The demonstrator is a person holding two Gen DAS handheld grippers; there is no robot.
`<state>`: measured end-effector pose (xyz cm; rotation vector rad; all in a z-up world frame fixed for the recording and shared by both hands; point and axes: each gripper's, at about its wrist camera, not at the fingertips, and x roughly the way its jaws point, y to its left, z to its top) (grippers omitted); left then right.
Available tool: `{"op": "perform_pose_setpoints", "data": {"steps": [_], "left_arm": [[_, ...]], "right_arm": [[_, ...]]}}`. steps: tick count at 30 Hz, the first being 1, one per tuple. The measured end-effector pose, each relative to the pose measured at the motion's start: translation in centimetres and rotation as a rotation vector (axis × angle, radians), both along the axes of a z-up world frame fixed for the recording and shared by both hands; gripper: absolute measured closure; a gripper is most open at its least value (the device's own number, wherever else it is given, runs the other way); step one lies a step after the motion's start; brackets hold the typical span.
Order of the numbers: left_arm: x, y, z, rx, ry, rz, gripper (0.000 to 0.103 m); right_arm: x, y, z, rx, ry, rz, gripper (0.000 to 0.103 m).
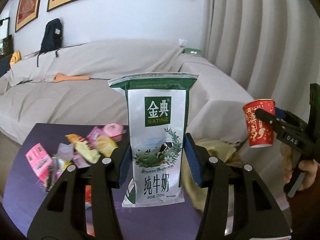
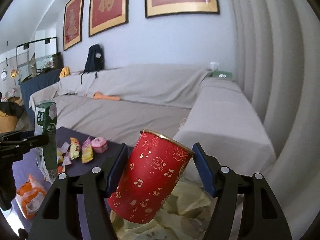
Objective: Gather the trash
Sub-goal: 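Drop the red cup into the yellow bag with the right gripper while the left holds the carton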
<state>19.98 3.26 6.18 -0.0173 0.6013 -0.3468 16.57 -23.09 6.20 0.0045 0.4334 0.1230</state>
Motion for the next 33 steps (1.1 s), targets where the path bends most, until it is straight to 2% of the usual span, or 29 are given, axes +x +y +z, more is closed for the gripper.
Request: {"op": "perform_pose_setpoints", "data": {"steps": [5,12,17,20,22,27,33], "left_arm": [[0.6,-2.1,0.1,-0.059,-0.007,-0.044,0.056],[2.1,-3.8,-1.2,-0.116,0.020,-0.066,0.056],[3.2,-4.6,-2.8,-0.114,0.059,-0.075,0.056],[3.9,-5.1,-4.0,-0.113,0.083,-0.082,0.056],[4.5,-5.5,-4.6,-0.117,0.104,-0.087,0.056],[5.6,-6.9,-5.9,-0.139,0.143,-0.109,0.056],[6.1,-10.2,-6.3,-0.131,0.146,-0.157,0.056]], "right_arm": [[-0.6,-1.7,-0.3,0.015,-0.048,-0.021,0.040],[1.8,-1.1,-4.4,-0.036,-0.081,-0.047,0.040],[4.5,-1.2,-9.5,-0.046,-0.029,-0.029,0.038],[5.5,-1.7,-12.3,-0.025,0.063,0.007,0.036],[5.6,-2.0,-13.4,-0.025,0.088,0.000,0.033],[4.4,-3.3,-13.9,0.007,0.100,0.000,0.031],[3.0,-6.3,-12.8,-0.039,0.102,-0.147,0.030]]}}
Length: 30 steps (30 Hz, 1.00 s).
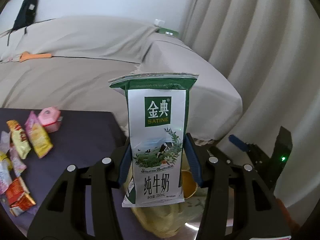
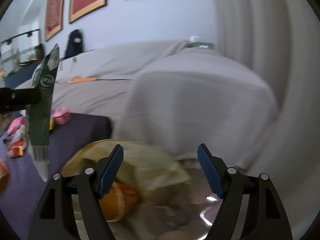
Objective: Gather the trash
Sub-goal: 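Drop the red cup into the yellow bag with the right gripper while the left holds the carton, then carry the milk carton to the yellow bag and open the left gripper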
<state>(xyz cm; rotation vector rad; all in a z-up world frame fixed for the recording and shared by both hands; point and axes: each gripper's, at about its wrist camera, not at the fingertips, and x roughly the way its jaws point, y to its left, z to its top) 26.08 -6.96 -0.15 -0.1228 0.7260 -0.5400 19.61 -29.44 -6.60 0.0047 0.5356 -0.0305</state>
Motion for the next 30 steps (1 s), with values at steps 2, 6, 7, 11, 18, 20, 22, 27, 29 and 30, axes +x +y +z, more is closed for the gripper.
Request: {"op": "perform_pose_setpoints", "data": {"steps": [2,6,7,11,18,20,22,27,29,30], "left_arm": [[0.0,-1.5,-0.1,-0.016,-0.005,-0.016,0.056],[0.0,-4.8,-1.6,-0.032,0.002,-0.053,0.056],[0.1,-5.8,-2.4,-0.032,0.003,-0.061,0.056],[0.6,-8.7,-6.0,0.005,0.034,-0.076,0.056],[1.5,-11.2,-12.2,0.145,0.134,-0.080,0.057],[1.9,-11.1,-12.6,0.128,0.164,-0.090,0.055],[2.2,-10.2,-12.3,0.077,0.197,-0.095,0.046],[1.6,-9.3,-10.5,0.076,0.183,-0.091,0.040],[0.8,-8.3,-9.3,0.104,0.171,-0.078,0.040],[0.5,-7.8,-8.7,0.116,0.164,-0.070,0.040]], "right_arm": [[-0.7,-0.9,0.4,-0.034,-0.016,-0.037,0.030],[-2.0,-3.1,1.7,-0.035,-0.058,-0.090,0.030],[-2.4,-3.9,1.9,-0.020,-0.073,-0.103,0.030],[-3.4,-5.8,2.3,0.007,-0.089,-0.124,0.030],[-4.0,-7.0,1.8,-0.003,-0.080,-0.129,0.030],[-3.9,-7.0,1.6,0.002,-0.075,-0.134,0.030],[-3.6,-7.0,1.4,0.007,-0.071,-0.140,0.030],[-3.1,-6.6,1.2,0.032,-0.063,-0.141,0.030],[-3.0,-6.2,1.2,0.050,-0.061,-0.134,0.030],[-3.0,-5.9,1.2,0.058,-0.062,-0.131,0.030]]}}
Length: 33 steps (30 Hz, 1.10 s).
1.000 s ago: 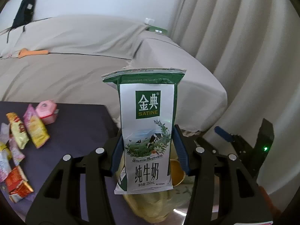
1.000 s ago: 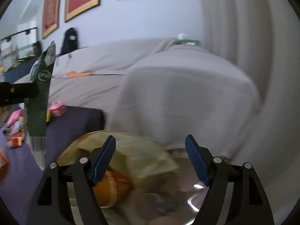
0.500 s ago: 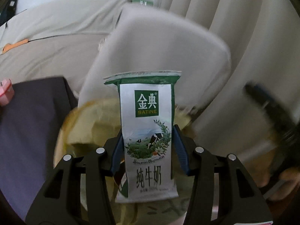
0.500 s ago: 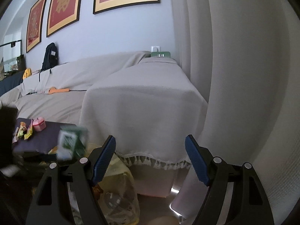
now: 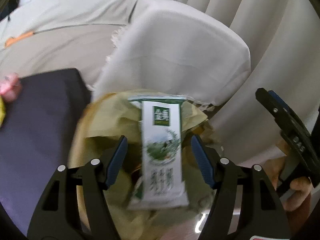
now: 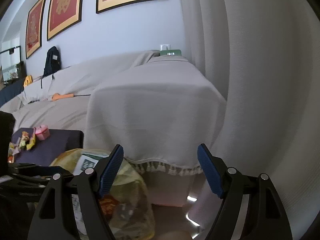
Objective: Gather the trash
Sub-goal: 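Carry the milk carton to the yellow bag and open the left gripper, then grasp the orange snack bag from the pile with the left gripper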
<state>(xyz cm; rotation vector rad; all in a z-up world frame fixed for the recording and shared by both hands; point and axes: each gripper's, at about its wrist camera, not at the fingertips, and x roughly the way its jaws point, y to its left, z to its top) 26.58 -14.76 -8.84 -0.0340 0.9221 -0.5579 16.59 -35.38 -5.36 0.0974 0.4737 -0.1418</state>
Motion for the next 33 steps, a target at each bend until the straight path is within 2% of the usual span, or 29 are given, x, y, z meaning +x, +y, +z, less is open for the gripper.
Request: {"op": "perform_pose_setpoints", "data": {"steps": [5,8,11,14,17,20,24,29,33], "left_arm": [[-2.3,5.1,4.2,-0.017,-0.053,0.041,0.040],[-3.5,8.8,6.2,-0.001,-0.096,0.077,0.040],[-4.8,12.8,7.6,0.055,-0.142,0.125,0.039],[-6.3,17.4,8.5,0.099,-0.181,0.183,0.039],[-7.7,22.1,8.9,0.101,-0.189,0.213,0.039],[-9.5,26.3,8.7,0.120,-0.189,0.217,0.039],[-11.7,31.7,7.0,0.161,-0.158,0.221,0.039],[-12.8,35.3,3.5,0.187,-0.074,0.271,0.039],[-12.9,36.4,1.2,0.166,-0.021,0.283,0.039]], "right_arm": [[-0.2,2.3,0.4,0.056,-0.006,0.048,0.030],[-0.4,4.6,0.6,0.067,0.007,0.088,0.024],[-0.1,7.9,0.6,0.054,0.087,0.164,0.024],[0.0,11.9,0.6,0.025,0.128,0.244,0.024],[0.5,15.6,0.5,0.032,0.164,0.326,0.024],[1.3,18.7,0.0,0.053,0.202,0.395,0.024],[2.5,22.6,-1.1,0.017,0.237,0.444,0.024],[4.1,25.5,-2.4,0.004,0.282,0.472,0.024],[5.0,27.5,-2.9,-0.018,0.302,0.480,0.024]]}}
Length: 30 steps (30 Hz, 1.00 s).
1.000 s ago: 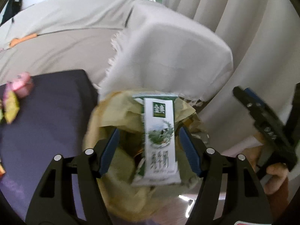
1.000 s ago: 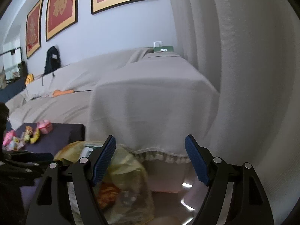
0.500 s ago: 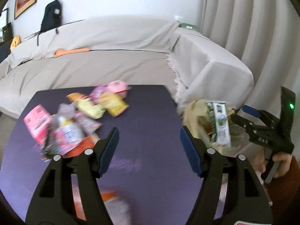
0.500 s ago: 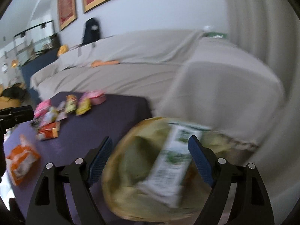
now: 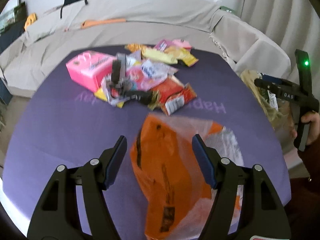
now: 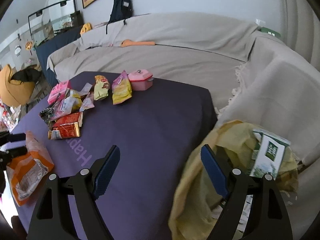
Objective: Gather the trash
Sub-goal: 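Grasp the orange snack bag from the pile with the left gripper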
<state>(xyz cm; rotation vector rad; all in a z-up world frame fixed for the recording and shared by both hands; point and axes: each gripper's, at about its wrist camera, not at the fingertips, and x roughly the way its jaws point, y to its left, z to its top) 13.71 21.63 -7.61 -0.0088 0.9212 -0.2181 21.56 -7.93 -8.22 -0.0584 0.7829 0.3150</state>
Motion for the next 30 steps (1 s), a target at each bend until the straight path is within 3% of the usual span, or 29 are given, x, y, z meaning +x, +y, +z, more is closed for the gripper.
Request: {"op": "perform_pose_setpoints", "data": {"steps": [4,7,16,21,23,26,30], "left_arm": [[0.4,-0.1,-1.4,-0.030,0.041,-0.006,0.040],[0.7,-0.3,-1.8,-0.063,0.048,-0.012,0.056],[2.3,-0.9,0.1,-0.131,-0.035,0.042,0.081],[4.3,0.5,2.0,-0.161,-0.102,0.139,0.082],[5.5,1.3,2.5,-0.169,-0.125,0.182,0.082],[7.0,2.6,3.1,-0.199,-0.142,0.224,0.082],[8.0,3.9,3.5,-0.221,-0.146,0.267,0.082]], "right_arm": [[0.3,1.5,0.0,-0.041,-0.006,0.013,0.024],[0.3,2.1,0.1,-0.068,-0.016,0.009,0.024],[1.8,5.3,0.5,-0.136,-0.056,0.062,0.024],[4.8,6.5,1.7,-0.107,-0.077,0.038,0.024],[7.5,7.0,1.7,-0.054,-0.035,0.027,0.024],[10.5,8.6,0.9,0.012,0.022,0.101,0.024],[13.9,12.0,-0.3,-0.052,0.036,0.125,0.024]]}}
